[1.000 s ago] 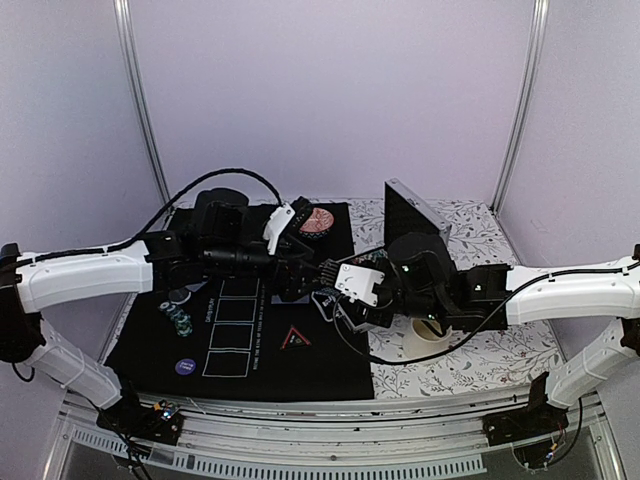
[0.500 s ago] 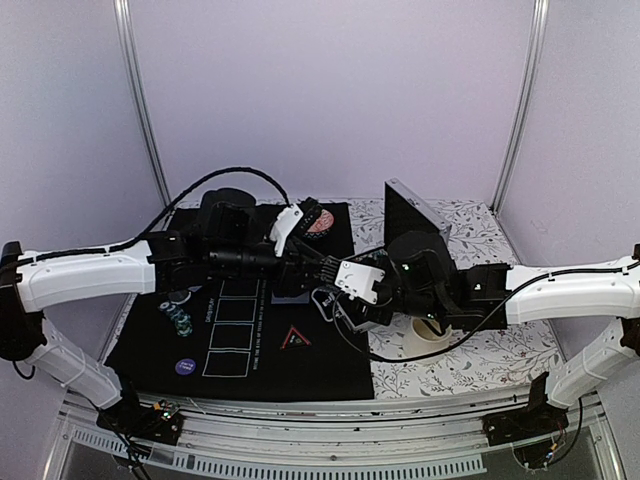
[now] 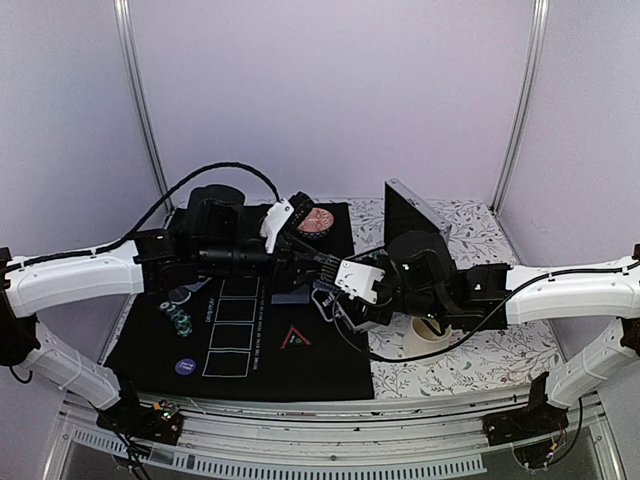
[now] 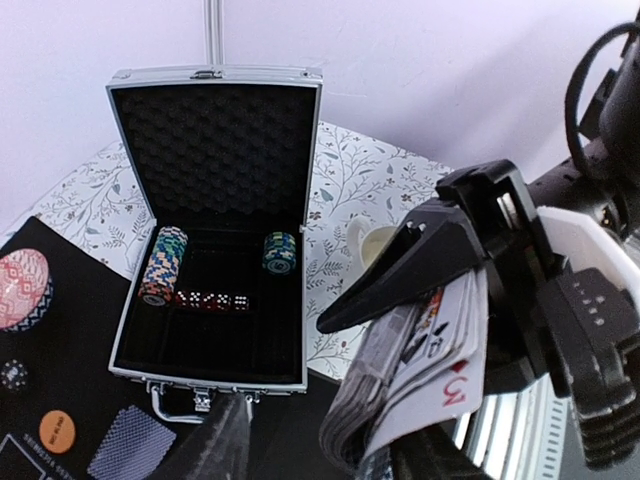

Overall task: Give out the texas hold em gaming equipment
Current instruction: Pick up the poker card from the face-down deck piles.

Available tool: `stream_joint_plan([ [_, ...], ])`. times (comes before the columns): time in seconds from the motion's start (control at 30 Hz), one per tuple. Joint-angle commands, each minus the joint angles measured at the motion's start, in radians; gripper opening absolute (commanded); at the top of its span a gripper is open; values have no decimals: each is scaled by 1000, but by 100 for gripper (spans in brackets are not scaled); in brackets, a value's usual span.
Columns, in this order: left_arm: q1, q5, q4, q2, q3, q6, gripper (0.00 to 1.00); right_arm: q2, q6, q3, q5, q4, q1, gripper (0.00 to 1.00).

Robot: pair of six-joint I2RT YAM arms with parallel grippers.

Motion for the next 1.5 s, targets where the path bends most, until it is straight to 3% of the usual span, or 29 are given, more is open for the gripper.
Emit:
stream_joint_plan([
  [0.0, 2, -6, -24, -20, -5, 10, 57, -9, -4, 20, 6, 25, 7, 44],
  [0.4, 3, 61, -4, -81, -29, 12, 82, -5, -7, 17, 6, 27, 8, 44],
  [0.5, 3, 78, 0, -93, -37, 8, 82, -2, -8, 17, 7, 28, 9, 44],
  [0.77, 3, 88, -2, -106, -39, 7, 50, -5, -10, 17, 6, 30, 9, 44],
  [1.23, 3, 111, -15, -34, -1, 27, 30, -2, -6, 16, 6, 30, 9, 44],
  [1.3, 3, 113, -16, -29, 5, 28, 21, -3, -7, 16, 7, 30, 8, 44],
  [1.4, 3, 119, -12, -37, 4, 24, 0, -6, -6, 13, 8, 29, 8, 44],
  [1.47, 4, 118, -6, -51, -5, 23, 0, -8, -7, 10, 10, 30, 8, 44],
])
